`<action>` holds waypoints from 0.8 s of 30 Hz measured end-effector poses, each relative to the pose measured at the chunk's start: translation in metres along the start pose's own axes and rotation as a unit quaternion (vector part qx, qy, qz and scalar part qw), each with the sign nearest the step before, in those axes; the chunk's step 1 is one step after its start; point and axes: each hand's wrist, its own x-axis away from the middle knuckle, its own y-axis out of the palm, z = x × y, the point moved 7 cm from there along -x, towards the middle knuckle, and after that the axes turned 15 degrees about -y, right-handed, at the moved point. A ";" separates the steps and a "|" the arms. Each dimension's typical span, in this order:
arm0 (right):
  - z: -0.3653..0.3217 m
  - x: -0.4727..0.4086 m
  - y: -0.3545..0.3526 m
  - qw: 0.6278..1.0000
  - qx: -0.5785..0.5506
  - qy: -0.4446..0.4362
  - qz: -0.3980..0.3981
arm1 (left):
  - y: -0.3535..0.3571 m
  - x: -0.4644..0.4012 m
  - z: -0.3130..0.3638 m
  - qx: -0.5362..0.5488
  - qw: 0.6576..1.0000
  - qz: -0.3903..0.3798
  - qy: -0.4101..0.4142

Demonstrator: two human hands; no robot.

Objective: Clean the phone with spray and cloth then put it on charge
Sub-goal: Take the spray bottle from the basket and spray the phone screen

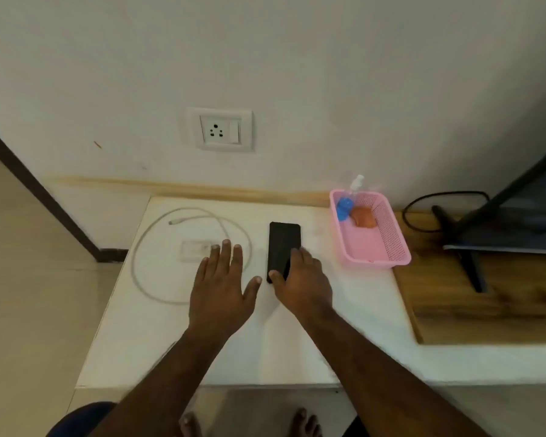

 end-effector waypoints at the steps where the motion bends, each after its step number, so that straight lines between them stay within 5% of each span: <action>1: 0.003 -0.005 0.001 1.000 0.016 0.015 0.003 | 0.004 -0.002 0.003 -0.007 1.000 -0.007 0.000; 8: 0.001 -0.048 0.000 0.996 0.045 0.064 0.050 | 0.018 -0.012 0.026 -0.018 0.999 0.007 0.044; 24: 0.004 -0.041 0.012 0.994 0.016 0.102 0.020 | 0.008 -0.029 0.004 0.010 1.000 0.006 -0.010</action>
